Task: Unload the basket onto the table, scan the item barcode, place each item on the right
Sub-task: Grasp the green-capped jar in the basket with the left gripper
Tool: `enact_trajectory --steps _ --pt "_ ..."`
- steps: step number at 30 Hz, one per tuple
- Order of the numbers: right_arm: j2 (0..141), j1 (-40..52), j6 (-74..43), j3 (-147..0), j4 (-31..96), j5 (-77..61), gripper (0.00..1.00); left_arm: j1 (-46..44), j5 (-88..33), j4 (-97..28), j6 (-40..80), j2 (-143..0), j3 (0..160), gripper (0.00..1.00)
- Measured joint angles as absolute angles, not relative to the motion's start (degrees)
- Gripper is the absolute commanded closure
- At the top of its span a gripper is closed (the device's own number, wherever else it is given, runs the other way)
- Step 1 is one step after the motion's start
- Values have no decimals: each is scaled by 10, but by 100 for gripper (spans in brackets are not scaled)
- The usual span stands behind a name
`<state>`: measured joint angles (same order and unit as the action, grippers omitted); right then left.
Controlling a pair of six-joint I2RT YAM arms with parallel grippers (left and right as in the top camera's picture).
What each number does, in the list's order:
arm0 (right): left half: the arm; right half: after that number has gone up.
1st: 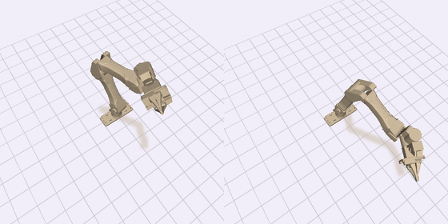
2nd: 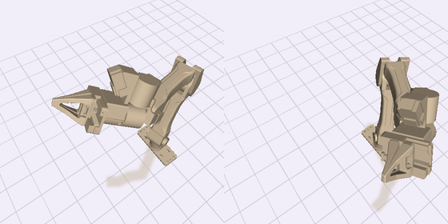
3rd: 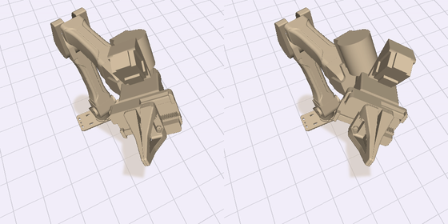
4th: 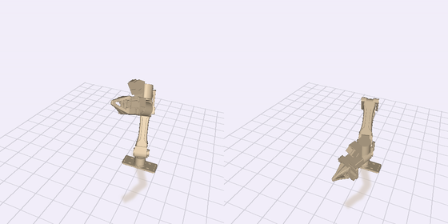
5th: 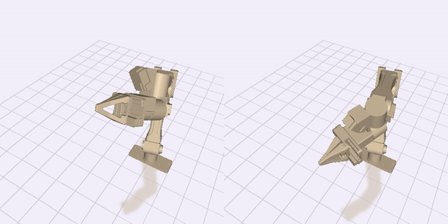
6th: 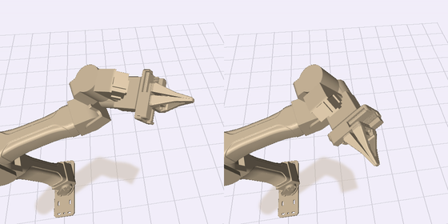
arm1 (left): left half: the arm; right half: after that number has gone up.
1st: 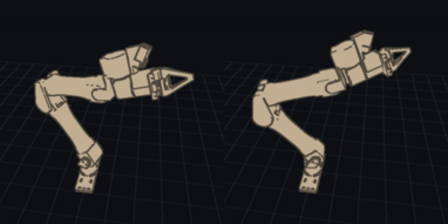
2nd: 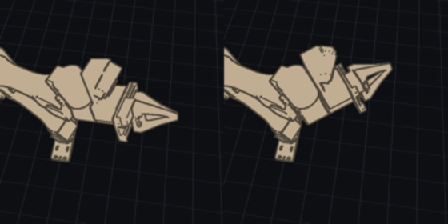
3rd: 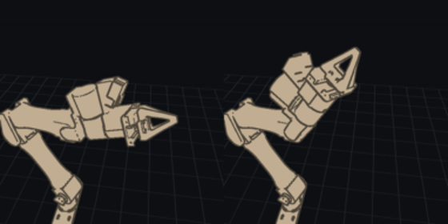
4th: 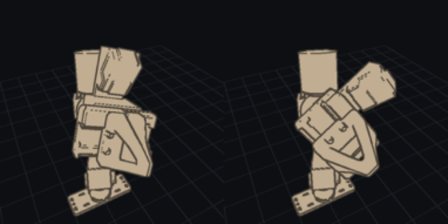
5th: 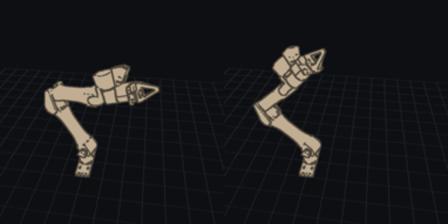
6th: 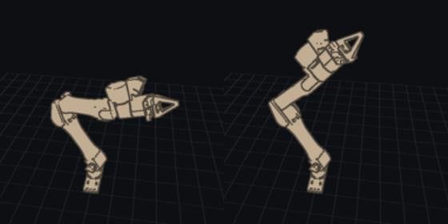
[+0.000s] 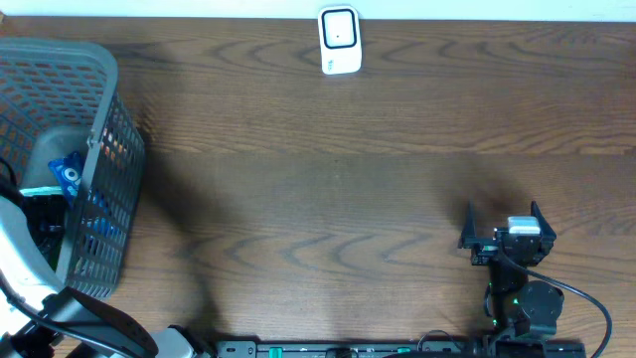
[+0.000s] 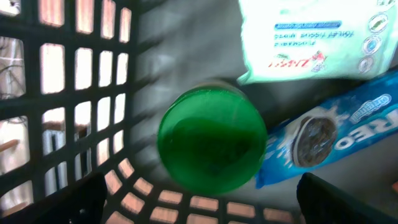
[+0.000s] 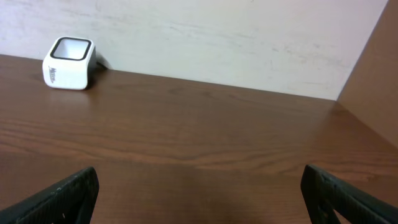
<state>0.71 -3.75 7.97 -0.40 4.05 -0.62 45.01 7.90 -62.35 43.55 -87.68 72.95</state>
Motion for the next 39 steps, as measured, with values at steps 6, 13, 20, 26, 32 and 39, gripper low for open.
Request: enact_trajectory --steps 6,13,20,26,32,39 --pt "7 -37 80 -4 41 -6 1 450 79 -610 437 -896 724 2" --pt "7 -37 80 -4 41 -6 1 454 79 -609 439 -945 724 2" --pt "7 -37 80 -4 41 -6 1 460 79 -595 439 -995 723 2" --pt "7 -37 80 -4 41 -6 1 460 79 -578 440 -1023 723 5" --pt "7 -37 80 -4 41 -6 1 460 78 -569 445 -1031 718 34" --pt "7 -37 80 -4 41 -6 1 460 78 -571 448 -1030 719 39"
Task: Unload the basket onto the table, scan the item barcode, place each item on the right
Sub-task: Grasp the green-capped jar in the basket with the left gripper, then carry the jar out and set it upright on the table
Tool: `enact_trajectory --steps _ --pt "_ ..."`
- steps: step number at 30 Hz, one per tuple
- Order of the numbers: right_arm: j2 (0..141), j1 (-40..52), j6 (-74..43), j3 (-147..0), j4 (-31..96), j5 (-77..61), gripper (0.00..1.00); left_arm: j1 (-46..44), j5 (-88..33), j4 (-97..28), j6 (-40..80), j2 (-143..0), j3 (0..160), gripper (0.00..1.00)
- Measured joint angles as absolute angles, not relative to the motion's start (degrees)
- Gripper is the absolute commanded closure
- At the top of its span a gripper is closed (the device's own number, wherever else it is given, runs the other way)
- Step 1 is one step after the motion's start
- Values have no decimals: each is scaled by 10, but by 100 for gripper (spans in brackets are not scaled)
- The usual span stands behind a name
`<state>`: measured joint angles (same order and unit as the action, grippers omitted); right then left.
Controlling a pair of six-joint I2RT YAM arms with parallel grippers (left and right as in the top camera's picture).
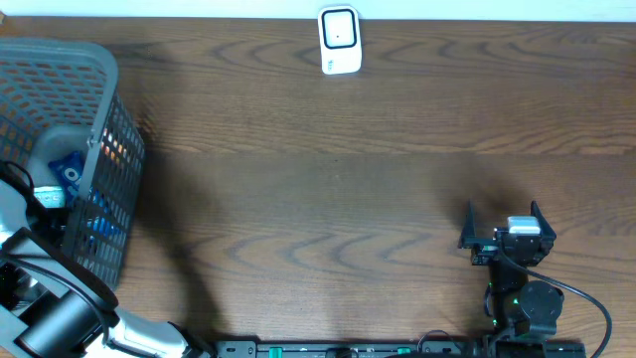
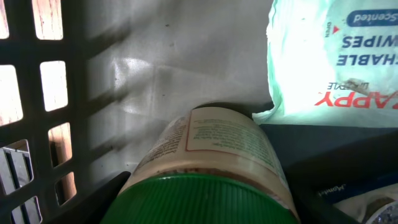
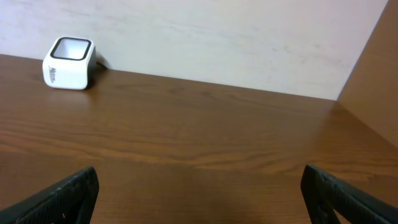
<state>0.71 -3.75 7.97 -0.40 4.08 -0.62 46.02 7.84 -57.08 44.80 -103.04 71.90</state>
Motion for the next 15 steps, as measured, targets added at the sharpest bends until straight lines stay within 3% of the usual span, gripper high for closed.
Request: enact_trajectory --steps 7,15 --pt "7 -37 80 -4 41 -6 1 460 54 -608 435 -1008 756 39" --pt "7 -37 80 -4 41 -6 1 451 -50 -613 408 -841 991 39"
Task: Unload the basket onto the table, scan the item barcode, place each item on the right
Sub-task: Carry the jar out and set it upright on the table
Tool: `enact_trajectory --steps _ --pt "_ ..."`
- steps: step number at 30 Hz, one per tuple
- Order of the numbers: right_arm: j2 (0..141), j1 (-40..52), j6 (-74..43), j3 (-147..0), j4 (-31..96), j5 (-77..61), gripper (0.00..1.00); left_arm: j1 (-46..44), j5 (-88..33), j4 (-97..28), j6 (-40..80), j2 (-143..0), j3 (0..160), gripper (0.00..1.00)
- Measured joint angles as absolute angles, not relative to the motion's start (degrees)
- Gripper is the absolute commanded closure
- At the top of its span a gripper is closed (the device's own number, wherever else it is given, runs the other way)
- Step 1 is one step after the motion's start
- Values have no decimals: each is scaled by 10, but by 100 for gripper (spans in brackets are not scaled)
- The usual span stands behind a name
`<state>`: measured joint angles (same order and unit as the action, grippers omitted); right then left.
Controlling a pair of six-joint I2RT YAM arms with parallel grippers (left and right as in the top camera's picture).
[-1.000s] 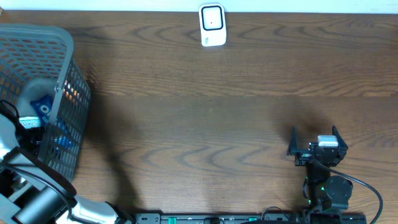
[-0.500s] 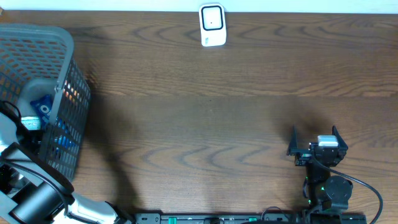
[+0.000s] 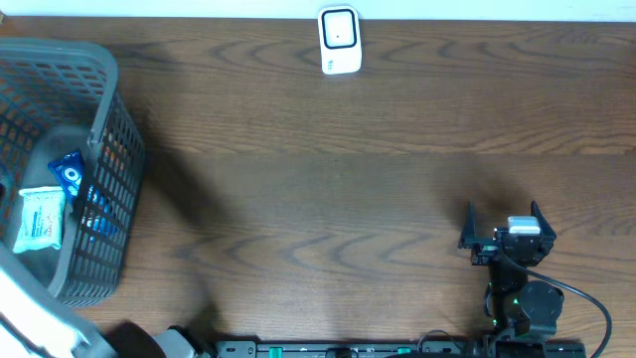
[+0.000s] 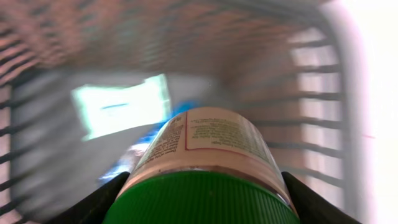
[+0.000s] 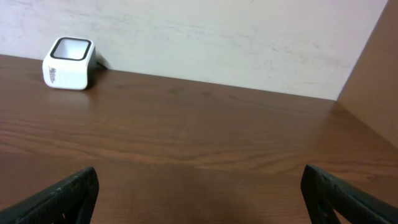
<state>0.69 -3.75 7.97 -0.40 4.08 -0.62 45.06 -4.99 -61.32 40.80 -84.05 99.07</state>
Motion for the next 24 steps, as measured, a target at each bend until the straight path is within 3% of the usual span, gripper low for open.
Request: enact_trajectory --steps 3,8,14,24 --pt "7 -37 80 -4 41 -6 1 401 -98 -575 404 -791 1033 39" --pt "7 -37 80 -4 41 -6 1 201 -143 -556 400 -771 1048 38" --pt "7 -37 80 -4 41 -6 1 -35 -70 -618 427 -877 1046 38" --pt "7 -37 80 -4 41 -6 1 -142 16 -710 709 -1082 1042 39"
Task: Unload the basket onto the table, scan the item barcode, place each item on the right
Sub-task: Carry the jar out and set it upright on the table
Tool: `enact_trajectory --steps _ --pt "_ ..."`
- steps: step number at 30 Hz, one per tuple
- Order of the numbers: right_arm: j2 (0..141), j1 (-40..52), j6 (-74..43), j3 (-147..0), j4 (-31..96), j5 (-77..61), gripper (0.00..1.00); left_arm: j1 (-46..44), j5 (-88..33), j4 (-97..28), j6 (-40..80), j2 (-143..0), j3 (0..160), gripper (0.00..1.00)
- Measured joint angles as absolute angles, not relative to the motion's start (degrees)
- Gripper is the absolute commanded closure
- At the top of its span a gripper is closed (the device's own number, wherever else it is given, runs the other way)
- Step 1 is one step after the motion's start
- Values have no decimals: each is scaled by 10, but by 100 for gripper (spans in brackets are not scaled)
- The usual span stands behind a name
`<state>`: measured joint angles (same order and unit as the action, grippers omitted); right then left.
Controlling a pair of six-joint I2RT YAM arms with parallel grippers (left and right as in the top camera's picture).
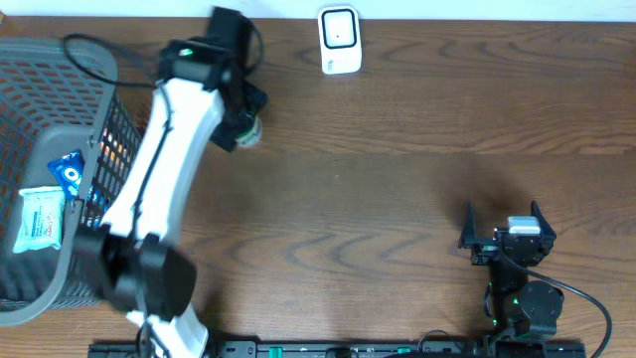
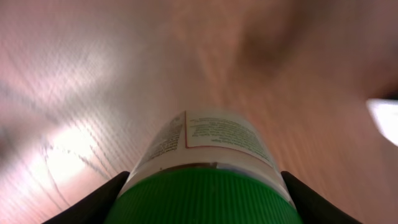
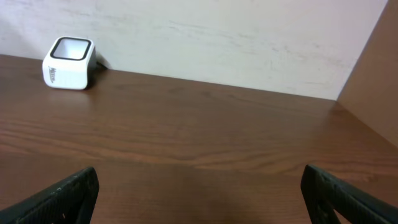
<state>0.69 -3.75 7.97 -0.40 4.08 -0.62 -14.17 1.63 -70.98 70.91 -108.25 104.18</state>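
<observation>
In the left wrist view a jar point(image 2: 211, 140) with a pale label and a green ribbed lid point(image 2: 205, 196) fills the lower middle. My left gripper point(image 2: 202, 202) is shut on it at the lid end, over bare wood. In the overhead view the left gripper point(image 1: 241, 124) holds the jar point(image 1: 248, 131) above the table's back left, to the left of the white barcode scanner point(image 1: 339, 40) and nearer than it. The scanner point(image 3: 68, 55) also shows in the right wrist view. My right gripper point(image 1: 503, 223) sits open at the front right, nothing between its fingers point(image 3: 68, 193).
A grey mesh basket point(image 1: 104, 99) stands at the left edge. It holds a white wipes pack point(image 1: 38, 221) and a blue Oreo pack point(image 1: 68, 171). A pale wall point(image 3: 217, 31) runs along the table's back edge.
My left gripper, still shut on the jar, was over the basket. It is now over the open table at the back left, close to the scanner. The right arm has not moved.
My left gripper was open above the green-lidded jar inside the basket. Then it was around the jar next to the wipes pack. Then it held the jar above the basket's contents, and now holds it over the table near the scanner.
</observation>
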Motion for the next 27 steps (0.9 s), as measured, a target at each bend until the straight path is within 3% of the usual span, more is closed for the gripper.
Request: enact_trajectory --steps 6,13,16,18,23,27 --pt "7 -37 80 -4 41 -6 1 -152 8 -714 842 -1184 1042 38" --pt "7 -37 80 -4 41 -6 1 -156 -22 -695 917 -1267 1042 37" --pt "7 -37 80 -4 41 -6 1 -159 -31 -686 934 -1283 1042 13" --pt "7 -37 80 -4 41 -6 1 -163 -32 -673 944 -1283 1042 5" --pt "7 -37 80 -4 41 -6 1 -167 -39 -664 938 -1280 1042 0" --pt "7 -37 80 -4 41 -6 1 -163 -24 -664 895 -1250 1042 2"
